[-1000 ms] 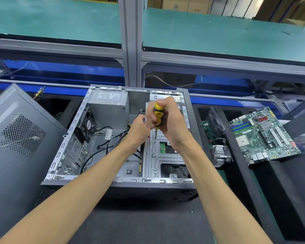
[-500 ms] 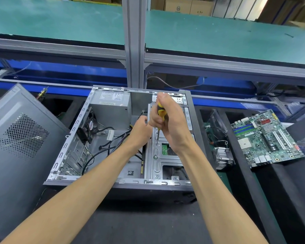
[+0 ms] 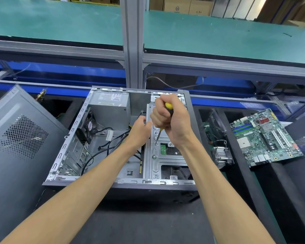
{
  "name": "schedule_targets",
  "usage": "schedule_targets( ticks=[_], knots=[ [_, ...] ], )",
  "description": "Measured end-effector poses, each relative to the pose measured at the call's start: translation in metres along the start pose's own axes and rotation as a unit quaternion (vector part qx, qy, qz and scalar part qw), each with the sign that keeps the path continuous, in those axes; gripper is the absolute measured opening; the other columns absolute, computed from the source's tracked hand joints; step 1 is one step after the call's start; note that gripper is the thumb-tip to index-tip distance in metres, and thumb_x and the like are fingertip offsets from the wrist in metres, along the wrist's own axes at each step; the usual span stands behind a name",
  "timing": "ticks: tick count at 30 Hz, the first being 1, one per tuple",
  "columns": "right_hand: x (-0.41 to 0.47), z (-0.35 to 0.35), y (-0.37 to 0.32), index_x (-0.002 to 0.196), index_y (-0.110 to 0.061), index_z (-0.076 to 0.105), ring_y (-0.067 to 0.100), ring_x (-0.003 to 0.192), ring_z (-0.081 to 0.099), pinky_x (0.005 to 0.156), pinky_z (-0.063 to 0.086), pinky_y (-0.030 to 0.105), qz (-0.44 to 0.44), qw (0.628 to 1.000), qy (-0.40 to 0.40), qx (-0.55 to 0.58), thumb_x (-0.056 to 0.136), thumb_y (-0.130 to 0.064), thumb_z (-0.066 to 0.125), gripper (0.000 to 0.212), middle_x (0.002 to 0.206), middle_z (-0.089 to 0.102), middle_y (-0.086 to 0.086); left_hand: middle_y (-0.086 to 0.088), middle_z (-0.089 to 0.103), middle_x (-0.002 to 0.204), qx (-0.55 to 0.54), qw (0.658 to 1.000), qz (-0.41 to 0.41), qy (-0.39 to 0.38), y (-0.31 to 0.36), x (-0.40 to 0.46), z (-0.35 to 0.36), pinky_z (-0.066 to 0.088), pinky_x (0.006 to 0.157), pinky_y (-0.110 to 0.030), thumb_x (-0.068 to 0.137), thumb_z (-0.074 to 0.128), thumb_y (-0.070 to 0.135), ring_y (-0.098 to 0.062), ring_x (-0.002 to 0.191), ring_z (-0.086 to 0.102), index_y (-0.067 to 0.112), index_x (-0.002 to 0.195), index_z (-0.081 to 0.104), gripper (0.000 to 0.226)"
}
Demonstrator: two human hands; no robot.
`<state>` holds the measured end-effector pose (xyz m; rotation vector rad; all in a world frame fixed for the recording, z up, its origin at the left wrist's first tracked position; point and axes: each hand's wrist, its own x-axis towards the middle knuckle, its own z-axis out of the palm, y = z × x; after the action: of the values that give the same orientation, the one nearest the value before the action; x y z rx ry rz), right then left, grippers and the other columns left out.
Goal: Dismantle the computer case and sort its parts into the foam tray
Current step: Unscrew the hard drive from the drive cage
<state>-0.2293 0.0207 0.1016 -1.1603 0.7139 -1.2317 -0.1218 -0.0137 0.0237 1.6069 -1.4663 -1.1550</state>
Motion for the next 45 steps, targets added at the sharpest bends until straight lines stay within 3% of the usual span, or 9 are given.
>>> schedule_targets(
  ticks=[7,11,14,17,23,27,35,40,45],
  knots=[
    [0.002,-0.003,0.011,0.078,-0.017,0.042,0.015,0.051,0.036,0.051,0.036,0.025,-0.039,0.997,0.062,-0.020,0.094,-0.044,0.056,0.035,0.059,0.043,-0.001,-0.024,0.060,0.120,0.004,1.000,-0.001,0.003,-0.002,0.001,0.000,0.045,0.081,-0.041,0.103,0.040,0.024,-0.020,0.087,0.049,0.002,0.116,0.053,0.028],
    [0.001,-0.002,0.015,0.077,-0.024,0.067,0.015,0.062,0.056,0.061,0.050,0.029,-0.037,0.993,0.087,-0.075,0.091,-0.055,0.055,0.037,0.071,0.061,0.001,-0.019,0.063,0.118,0.000,1.000,0.003,-0.009,0.001,-0.001,0.000,0.048,0.098,-0.052,0.105,0.040,0.026,-0.034,0.106,0.060,0.006,0.116,0.055,0.027],
    [0.002,0.000,0.009,0.078,-0.020,0.063,0.013,0.053,0.041,0.052,0.042,0.021,-0.032,0.998,0.038,-0.032,0.103,-0.043,0.046,0.038,0.064,0.047,-0.003,-0.016,0.063,0.105,0.007,1.000,0.004,-0.012,0.002,-0.002,-0.001,0.050,0.086,-0.046,0.102,0.039,0.021,-0.036,0.093,0.057,0.003,0.113,0.054,0.026],
    [0.003,0.003,0.003,0.071,-0.018,0.053,0.011,0.050,0.029,0.049,0.029,0.022,-0.017,0.999,0.027,-0.015,0.105,-0.035,0.038,0.041,0.058,0.036,-0.006,-0.014,0.055,0.093,0.007,1.000,-0.002,-0.007,0.004,-0.004,-0.001,0.040,0.073,-0.037,0.102,0.039,0.021,-0.022,0.079,0.046,0.002,0.113,0.053,0.026],
    [-0.006,0.014,-0.003,0.077,-0.014,0.056,0.011,0.062,0.046,0.056,0.040,0.018,-0.032,0.984,0.102,-0.142,0.108,-0.019,0.036,0.036,0.070,0.049,0.000,-0.012,0.050,0.088,0.000,1.000,-0.007,-0.008,0.007,-0.006,-0.001,0.040,0.071,-0.039,0.102,0.039,0.018,-0.022,0.078,0.043,0.000,0.105,0.050,0.021],
    [-0.016,0.018,-0.001,0.073,-0.016,0.049,0.011,0.062,0.036,0.055,0.032,0.020,-0.068,0.979,0.127,-0.143,0.103,-0.010,0.036,0.033,0.070,0.041,0.002,-0.011,0.045,0.086,0.002,1.000,-0.006,-0.006,0.005,-0.007,0.000,0.035,0.069,-0.038,0.100,0.040,0.014,-0.021,0.077,0.039,0.000,0.095,0.047,0.016],
    [-0.001,0.007,-0.005,0.050,-0.025,0.038,0.009,0.040,0.022,0.042,0.023,0.017,-0.040,0.998,0.033,-0.031,0.098,-0.023,0.039,0.049,0.046,0.028,-0.009,-0.026,0.060,0.111,0.005,1.000,0.000,0.013,0.003,-0.005,0.001,0.048,0.089,-0.043,0.104,0.039,0.015,-0.020,0.089,0.048,-0.007,0.120,0.050,0.030],
    [0.000,-0.001,0.001,0.074,-0.019,0.040,0.011,0.044,0.023,0.042,0.025,0.021,-0.066,0.997,0.022,-0.031,0.100,-0.022,0.044,0.027,0.052,0.030,-0.005,-0.021,0.060,0.108,0.009,1.000,-0.004,0.018,0.003,-0.004,0.002,0.040,0.077,-0.036,0.104,0.039,0.016,-0.020,0.085,0.047,-0.006,0.120,0.051,0.030],
    [0.002,0.000,0.012,0.084,-0.003,0.050,0.014,0.054,0.045,0.050,0.042,0.023,-0.085,0.993,0.076,-0.019,0.101,-0.031,0.049,0.033,0.068,0.051,0.003,-0.027,0.059,0.122,0.007,1.000,0.001,0.007,0.006,-0.005,0.001,0.045,0.098,-0.051,0.104,0.037,0.018,-0.023,0.095,0.053,-0.004,0.120,0.050,0.030]
  ],
)
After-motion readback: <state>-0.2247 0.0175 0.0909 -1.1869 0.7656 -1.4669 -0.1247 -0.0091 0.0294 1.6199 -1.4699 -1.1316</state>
